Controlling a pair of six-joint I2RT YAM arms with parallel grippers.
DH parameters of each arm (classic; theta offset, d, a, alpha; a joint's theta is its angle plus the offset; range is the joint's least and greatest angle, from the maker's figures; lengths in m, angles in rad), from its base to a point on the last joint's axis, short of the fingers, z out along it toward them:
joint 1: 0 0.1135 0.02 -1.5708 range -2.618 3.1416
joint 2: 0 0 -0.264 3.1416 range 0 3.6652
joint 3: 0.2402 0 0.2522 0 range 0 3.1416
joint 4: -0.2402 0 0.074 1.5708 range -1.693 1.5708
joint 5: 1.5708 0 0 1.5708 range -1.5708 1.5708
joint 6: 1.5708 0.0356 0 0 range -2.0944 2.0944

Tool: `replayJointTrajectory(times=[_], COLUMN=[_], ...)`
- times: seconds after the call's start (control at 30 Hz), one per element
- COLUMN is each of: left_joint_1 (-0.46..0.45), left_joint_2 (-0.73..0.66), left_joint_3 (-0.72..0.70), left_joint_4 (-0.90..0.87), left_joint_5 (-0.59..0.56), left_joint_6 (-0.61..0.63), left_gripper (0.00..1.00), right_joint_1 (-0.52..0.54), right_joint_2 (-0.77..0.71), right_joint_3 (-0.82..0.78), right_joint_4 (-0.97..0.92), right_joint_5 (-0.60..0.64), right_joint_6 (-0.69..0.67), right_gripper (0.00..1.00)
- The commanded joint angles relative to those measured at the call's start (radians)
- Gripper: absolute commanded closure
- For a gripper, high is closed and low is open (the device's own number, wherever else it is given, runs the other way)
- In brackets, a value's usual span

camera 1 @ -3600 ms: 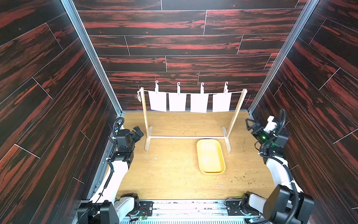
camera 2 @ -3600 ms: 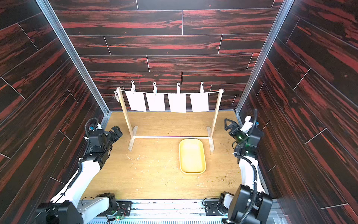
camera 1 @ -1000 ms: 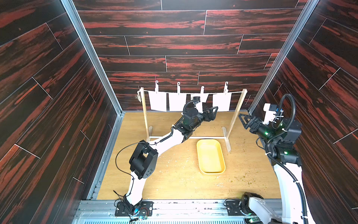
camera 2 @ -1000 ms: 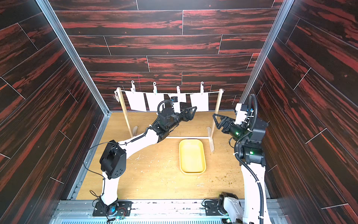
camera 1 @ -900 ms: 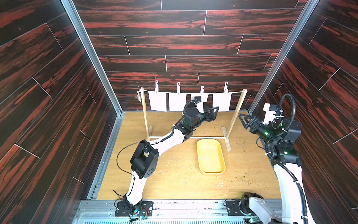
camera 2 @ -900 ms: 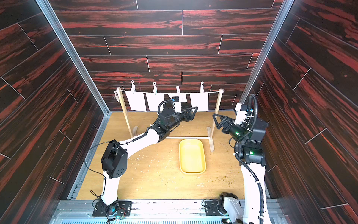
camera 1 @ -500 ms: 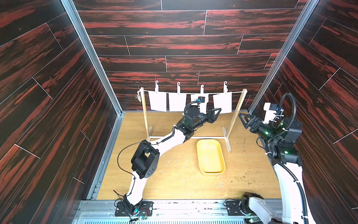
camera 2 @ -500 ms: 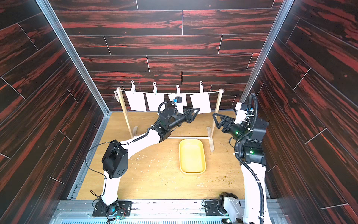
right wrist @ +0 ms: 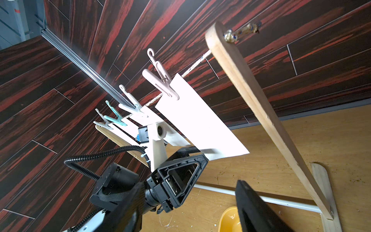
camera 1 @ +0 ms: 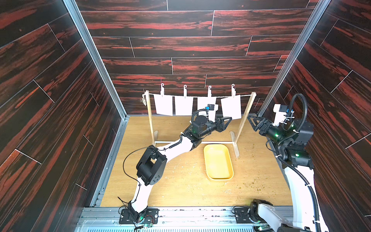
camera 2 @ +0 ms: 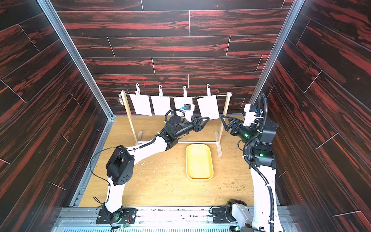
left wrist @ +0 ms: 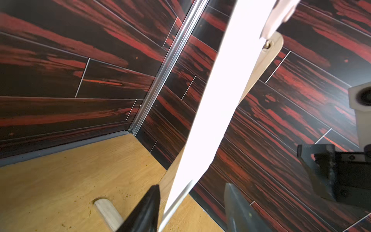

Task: Remove the postcards from the strings
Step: Pinch the postcard on the clothesline.

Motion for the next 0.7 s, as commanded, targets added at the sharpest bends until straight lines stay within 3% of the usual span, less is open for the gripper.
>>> replayJointTrajectory(times=[0.0,0.43,0.67], left_joint_1=[-0.006,-0.006,0.013], left_joint_2=[-0.021,-0.076,-0.105], left_joint_3=[0.034,-0.016,0.003], left_joint_4=[0.054,-0.009,-0.076], left_joint_5=[0.029,0.024,0.026], left_joint_6=[-0.023,0.015,0.024], left_gripper=[0.50,0.99,1.00], right_joint_1=[0.008,0.014,0.017], right_joint_2=[0.003,0.045,0.142], right_joint_3=[0.027,0.087,0.262], right_joint_4=[-0.016,-0.032,-0.097], right_joint_5=[-0.006,-0.024,-0.108], right_joint_6=[-0.024,-0.051,-0.137], right_gripper=[0.25,0.29,0.29])
